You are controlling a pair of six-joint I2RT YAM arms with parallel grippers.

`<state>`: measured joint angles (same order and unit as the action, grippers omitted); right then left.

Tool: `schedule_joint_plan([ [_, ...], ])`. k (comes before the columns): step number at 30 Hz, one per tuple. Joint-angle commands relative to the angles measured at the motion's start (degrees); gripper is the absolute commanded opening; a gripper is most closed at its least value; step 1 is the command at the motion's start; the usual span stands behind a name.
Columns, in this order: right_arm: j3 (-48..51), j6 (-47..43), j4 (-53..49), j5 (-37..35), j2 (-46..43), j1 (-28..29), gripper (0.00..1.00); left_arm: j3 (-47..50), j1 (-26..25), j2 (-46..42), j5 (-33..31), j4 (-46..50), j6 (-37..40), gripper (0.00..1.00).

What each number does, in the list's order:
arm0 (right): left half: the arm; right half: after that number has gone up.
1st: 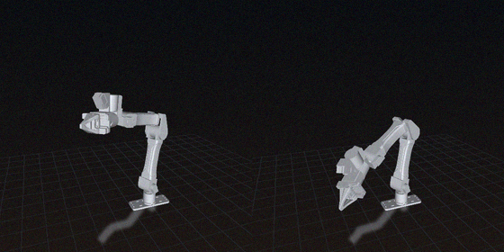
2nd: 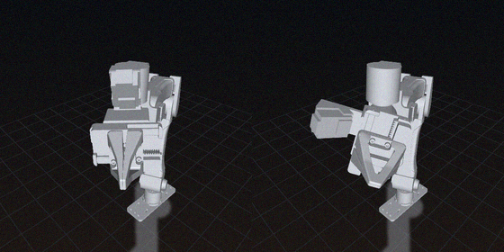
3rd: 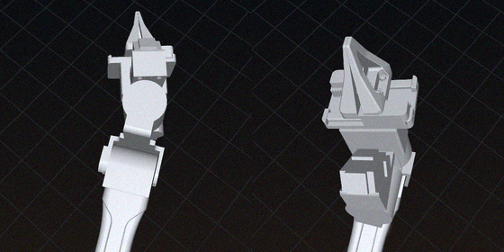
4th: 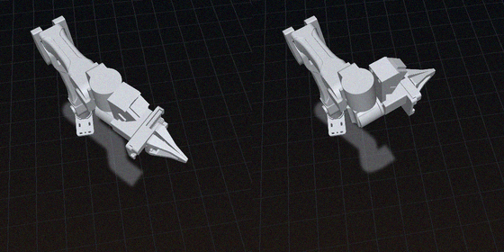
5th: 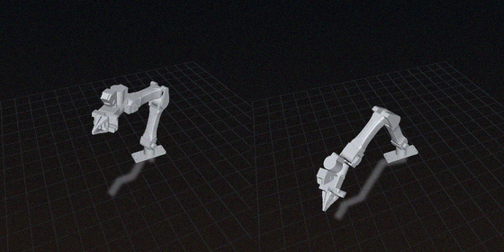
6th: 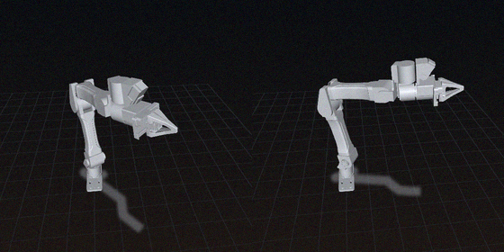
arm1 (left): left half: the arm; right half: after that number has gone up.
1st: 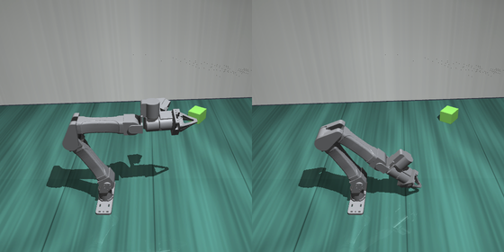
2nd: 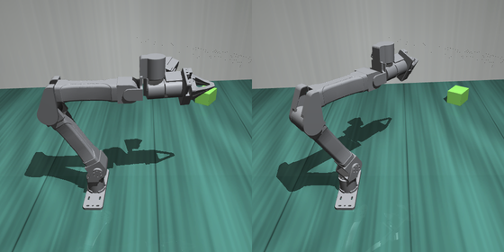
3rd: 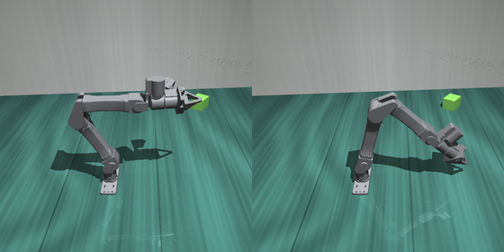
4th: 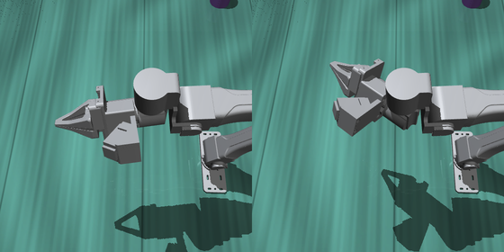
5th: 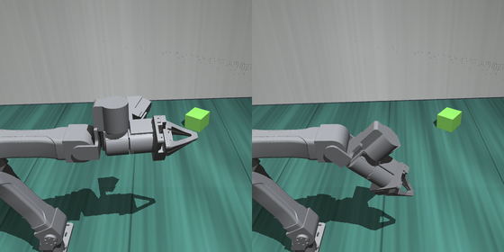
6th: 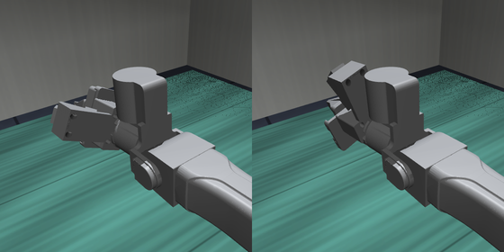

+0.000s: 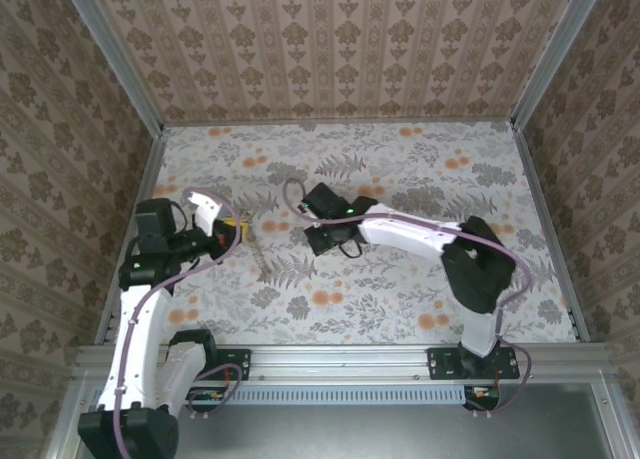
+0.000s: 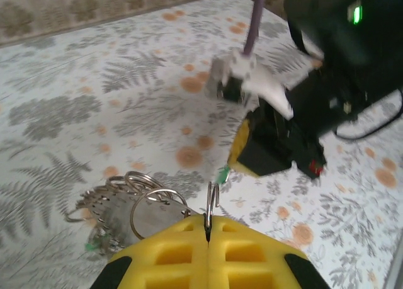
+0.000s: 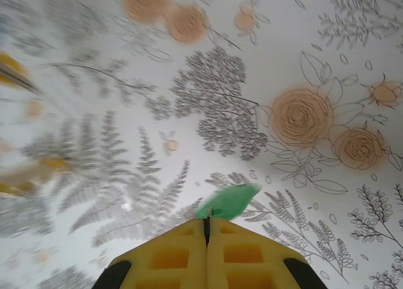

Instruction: Put the keys on the keyring

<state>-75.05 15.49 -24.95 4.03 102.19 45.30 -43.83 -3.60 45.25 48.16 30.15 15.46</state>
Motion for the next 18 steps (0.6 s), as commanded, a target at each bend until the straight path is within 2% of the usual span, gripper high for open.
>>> schedule_joint_plan([
  [1,6.21,-1.46,10.30,18.68,-8.56,-3.99,0.00,0.11,-6.34,-0.62,-3.03,-4.44,2.66,0.00],
  [3,8.11,-2.66,11.91,24.60,-12.05,-5.85,0.00,0.35,-9.94,-0.23,-5.78,-6.02,2.57,0.00],
  [8,8.81,-7.16,11.19,30.51,-17.69,-6.28,0.00,0.69,-18.01,1.03,-15.50,-7.97,3.50,0.00],
  [11,10.45,-5.45,14.07,31.01,-20.46,-6.28,0.00,1.08,-20.49,1.71,-17.95,-9.89,2.77,0.00],
  [18,13.71,-3.40,19.51,32.90,-25.67,-6.10,0.00,1.00,-24.07,5.31,-18.87,-14.18,2.20,0.00],
])
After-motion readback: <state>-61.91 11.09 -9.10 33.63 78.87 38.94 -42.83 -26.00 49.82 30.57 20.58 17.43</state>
